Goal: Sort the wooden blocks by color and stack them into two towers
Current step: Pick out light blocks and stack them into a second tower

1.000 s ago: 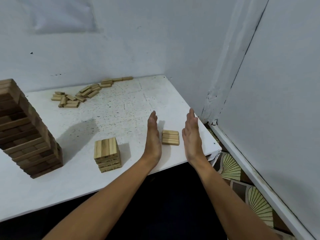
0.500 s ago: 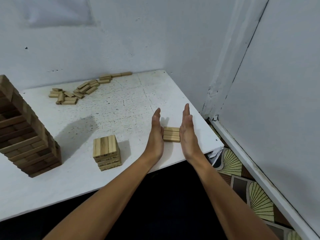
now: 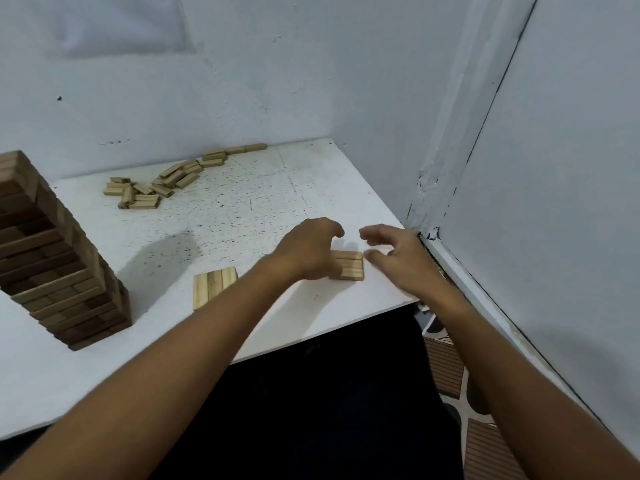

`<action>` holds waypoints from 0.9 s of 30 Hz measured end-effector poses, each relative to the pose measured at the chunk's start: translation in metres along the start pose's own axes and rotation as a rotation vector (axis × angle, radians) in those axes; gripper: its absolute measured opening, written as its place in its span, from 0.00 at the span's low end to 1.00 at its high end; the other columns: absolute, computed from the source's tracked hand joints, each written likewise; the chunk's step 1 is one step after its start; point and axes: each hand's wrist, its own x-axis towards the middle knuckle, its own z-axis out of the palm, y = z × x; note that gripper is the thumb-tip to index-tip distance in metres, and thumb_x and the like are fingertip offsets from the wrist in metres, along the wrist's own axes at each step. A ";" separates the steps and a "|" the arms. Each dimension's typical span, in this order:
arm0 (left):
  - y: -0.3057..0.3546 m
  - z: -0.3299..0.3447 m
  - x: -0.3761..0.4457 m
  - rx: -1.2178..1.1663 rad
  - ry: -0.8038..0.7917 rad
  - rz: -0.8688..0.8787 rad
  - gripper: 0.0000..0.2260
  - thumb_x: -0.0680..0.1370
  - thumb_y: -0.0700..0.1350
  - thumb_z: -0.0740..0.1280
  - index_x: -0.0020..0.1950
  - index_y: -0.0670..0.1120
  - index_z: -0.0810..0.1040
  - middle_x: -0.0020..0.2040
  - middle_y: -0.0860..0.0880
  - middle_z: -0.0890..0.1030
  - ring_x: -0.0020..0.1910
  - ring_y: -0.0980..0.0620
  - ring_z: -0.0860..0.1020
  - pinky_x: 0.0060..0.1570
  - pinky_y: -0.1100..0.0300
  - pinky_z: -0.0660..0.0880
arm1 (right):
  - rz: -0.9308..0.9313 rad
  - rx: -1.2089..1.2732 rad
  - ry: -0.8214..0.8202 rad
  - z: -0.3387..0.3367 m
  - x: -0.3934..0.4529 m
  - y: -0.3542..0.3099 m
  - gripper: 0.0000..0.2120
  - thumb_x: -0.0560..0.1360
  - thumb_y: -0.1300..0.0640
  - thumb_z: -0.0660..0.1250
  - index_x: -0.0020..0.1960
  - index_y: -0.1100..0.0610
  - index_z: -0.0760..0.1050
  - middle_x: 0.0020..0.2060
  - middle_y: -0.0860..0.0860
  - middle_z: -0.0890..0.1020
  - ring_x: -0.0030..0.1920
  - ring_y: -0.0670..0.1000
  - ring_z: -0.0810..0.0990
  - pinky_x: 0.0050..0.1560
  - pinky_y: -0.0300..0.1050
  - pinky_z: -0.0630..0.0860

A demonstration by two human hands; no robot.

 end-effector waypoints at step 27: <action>-0.015 -0.021 0.012 0.119 -0.073 0.196 0.23 0.66 0.52 0.79 0.59 0.49 0.81 0.41 0.59 0.71 0.48 0.54 0.75 0.41 0.62 0.66 | -0.215 -0.240 -0.121 -0.004 0.005 -0.008 0.24 0.65 0.58 0.79 0.60 0.57 0.80 0.53 0.48 0.82 0.52 0.43 0.77 0.47 0.28 0.68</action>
